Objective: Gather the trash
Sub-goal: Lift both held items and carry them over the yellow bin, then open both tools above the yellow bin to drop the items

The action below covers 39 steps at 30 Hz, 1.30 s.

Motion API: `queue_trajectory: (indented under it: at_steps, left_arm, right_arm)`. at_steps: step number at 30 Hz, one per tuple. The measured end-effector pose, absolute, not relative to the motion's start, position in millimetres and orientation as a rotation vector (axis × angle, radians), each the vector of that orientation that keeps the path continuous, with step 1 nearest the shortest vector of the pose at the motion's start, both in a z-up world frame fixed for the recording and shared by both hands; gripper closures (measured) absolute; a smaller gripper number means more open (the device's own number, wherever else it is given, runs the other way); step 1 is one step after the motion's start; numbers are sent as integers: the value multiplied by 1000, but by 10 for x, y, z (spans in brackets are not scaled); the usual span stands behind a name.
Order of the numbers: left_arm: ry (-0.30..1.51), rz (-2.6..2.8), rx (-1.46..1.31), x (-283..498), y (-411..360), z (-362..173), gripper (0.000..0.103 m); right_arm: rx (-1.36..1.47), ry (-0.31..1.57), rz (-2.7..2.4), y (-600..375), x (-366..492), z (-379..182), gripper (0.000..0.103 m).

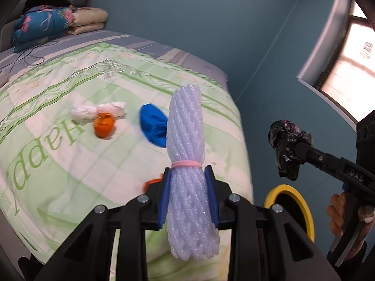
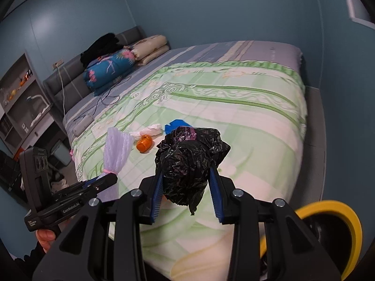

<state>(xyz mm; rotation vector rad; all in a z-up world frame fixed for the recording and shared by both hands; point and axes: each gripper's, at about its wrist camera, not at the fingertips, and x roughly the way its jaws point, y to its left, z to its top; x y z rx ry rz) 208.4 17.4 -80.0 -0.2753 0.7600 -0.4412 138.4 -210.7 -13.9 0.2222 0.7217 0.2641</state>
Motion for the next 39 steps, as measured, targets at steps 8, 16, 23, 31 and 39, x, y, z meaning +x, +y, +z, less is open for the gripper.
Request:
queue_trajectory:
  at_steps: [8,16,23,31,39]
  left_arm:
    - [721,-521,-193,1756,-257,-560,76]
    - [683,-596,-123,1532,-663,-343,76]
    - [667,-663,-71,1382,-1023,-216,76]
    - [662,-735,-15,1223,-1419,-154,76]
    - [670,-789,-1,1119,-1713,-175,76]
  right_arm:
    - [256,676,192,-2521,995,-80,69]
    - [276,603,88,-2913,673,35,69]
    - [252,554,-26,-3189,382,91,69]
    - [263,547,-139,-3473,124,48,69]
    - [303,573,-170,-3618,62,-118,68]
